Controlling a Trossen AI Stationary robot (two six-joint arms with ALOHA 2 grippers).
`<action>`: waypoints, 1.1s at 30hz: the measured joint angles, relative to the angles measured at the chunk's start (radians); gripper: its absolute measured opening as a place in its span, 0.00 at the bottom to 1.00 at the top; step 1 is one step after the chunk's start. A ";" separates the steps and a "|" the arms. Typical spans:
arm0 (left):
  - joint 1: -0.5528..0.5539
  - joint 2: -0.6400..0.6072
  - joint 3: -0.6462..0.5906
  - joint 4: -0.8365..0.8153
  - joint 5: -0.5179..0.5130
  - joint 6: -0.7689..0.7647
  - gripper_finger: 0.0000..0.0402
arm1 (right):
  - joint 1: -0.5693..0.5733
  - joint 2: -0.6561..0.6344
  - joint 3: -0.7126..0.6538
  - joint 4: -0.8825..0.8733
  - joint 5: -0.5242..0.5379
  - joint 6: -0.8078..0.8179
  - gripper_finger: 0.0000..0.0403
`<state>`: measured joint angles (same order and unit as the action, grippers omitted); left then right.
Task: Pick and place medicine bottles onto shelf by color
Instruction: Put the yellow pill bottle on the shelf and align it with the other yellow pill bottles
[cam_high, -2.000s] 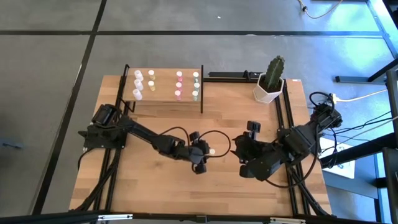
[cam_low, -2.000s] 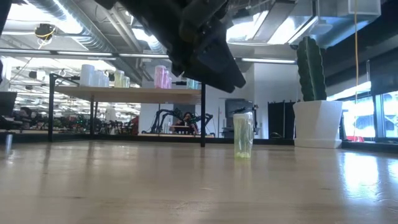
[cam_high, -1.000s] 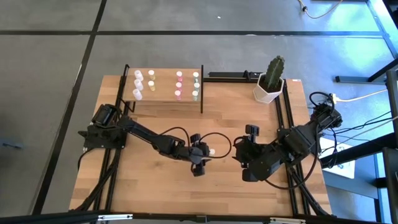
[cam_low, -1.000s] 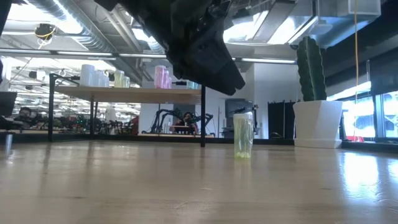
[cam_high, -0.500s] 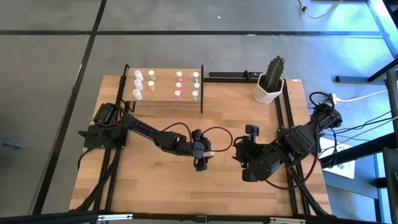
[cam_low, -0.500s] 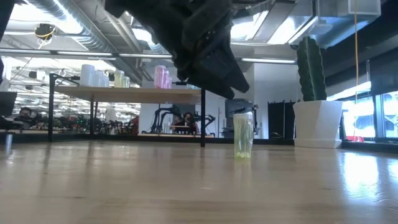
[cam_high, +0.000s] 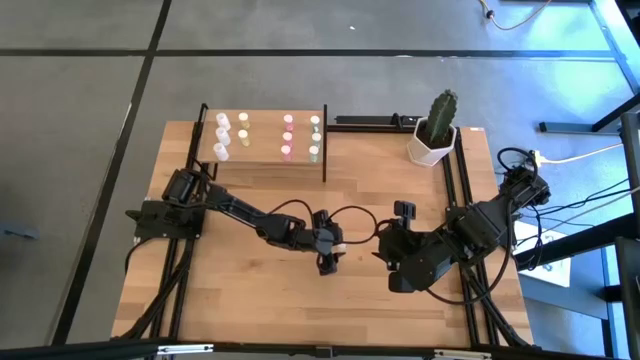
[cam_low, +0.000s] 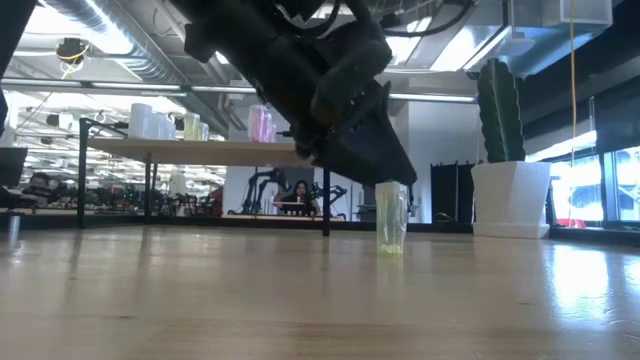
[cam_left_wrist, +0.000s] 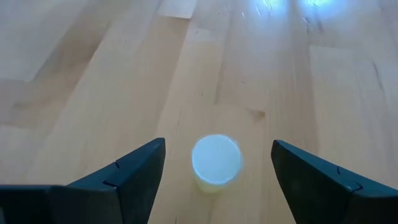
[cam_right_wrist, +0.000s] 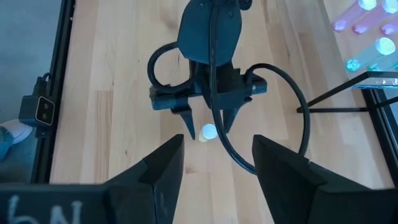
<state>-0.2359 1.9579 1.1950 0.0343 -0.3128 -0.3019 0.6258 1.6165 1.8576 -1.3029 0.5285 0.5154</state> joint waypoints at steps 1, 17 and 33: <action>0.000 0.003 0.000 0.008 -0.005 0.000 0.72 | 0.000 0.000 0.000 0.001 0.000 0.000 0.48; 0.008 0.020 0.000 0.020 0.005 -0.010 0.63 | 0.000 0.000 0.000 0.006 -0.007 0.000 0.48; 0.007 0.032 -0.001 0.030 0.001 -0.010 0.46 | 0.000 0.000 0.000 0.013 -0.007 0.000 0.48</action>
<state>-0.2291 1.9903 1.1942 0.0646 -0.3119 -0.3122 0.6258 1.6165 1.8576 -1.2901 0.5217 0.5156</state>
